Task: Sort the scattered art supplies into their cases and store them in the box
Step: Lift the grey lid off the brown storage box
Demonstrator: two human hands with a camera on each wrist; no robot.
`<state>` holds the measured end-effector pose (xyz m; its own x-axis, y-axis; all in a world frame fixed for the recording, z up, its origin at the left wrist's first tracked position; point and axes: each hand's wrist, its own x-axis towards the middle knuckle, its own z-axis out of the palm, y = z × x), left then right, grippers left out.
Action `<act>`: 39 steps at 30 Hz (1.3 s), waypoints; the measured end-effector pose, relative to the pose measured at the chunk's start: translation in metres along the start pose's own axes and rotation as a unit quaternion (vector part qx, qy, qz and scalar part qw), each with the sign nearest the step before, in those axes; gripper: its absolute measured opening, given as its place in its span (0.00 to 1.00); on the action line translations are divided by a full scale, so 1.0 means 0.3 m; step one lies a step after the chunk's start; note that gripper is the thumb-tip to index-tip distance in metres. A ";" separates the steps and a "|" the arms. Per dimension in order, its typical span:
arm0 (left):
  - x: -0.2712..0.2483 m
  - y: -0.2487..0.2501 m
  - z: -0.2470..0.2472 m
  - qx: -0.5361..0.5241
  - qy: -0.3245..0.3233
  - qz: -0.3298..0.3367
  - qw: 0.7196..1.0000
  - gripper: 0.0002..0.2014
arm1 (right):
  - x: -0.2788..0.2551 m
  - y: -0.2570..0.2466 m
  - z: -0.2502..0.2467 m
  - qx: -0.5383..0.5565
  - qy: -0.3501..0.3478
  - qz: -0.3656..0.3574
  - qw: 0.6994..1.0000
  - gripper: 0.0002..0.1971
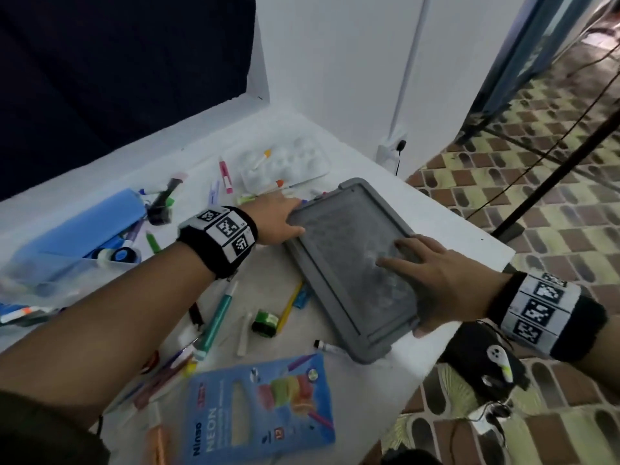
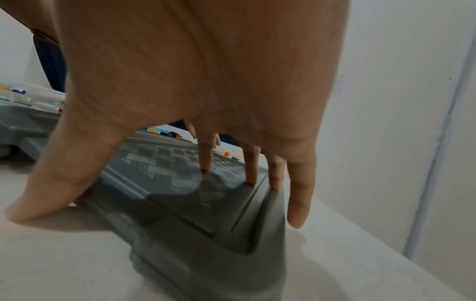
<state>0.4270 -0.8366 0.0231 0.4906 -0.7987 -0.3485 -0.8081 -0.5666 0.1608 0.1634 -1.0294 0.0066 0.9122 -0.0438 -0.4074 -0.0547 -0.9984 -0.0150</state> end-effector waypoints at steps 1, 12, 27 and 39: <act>0.016 -0.003 0.003 0.005 -0.007 -0.001 1.000 0.27 | 0.004 0.009 0.000 0.003 0.002 -0.009 1.000 0.63; 0.033 -0.005 -0.051 -0.076 0.031 -0.103 0.991 0.21 | 0.078 0.094 -0.013 0.020 0.025 -0.107 0.994 0.61; -0.270 -0.067 -0.073 -0.382 0.282 -0.195 0.858 0.17 | 0.230 0.195 -0.132 0.154 0.228 -0.138 0.952 0.57; -0.595 0.144 0.196 -0.559 0.556 -0.270 0.553 0.18 | 0.298 -0.028 -0.344 0.620 0.146 -0.143 0.758 0.22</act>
<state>0.2853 -0.7065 0.0379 0.9611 0.2697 0.0591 -0.0448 -0.0587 0.9973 0.2871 -1.0286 0.0644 0.9998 -0.0191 -0.0088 -0.0120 -0.1757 -0.9844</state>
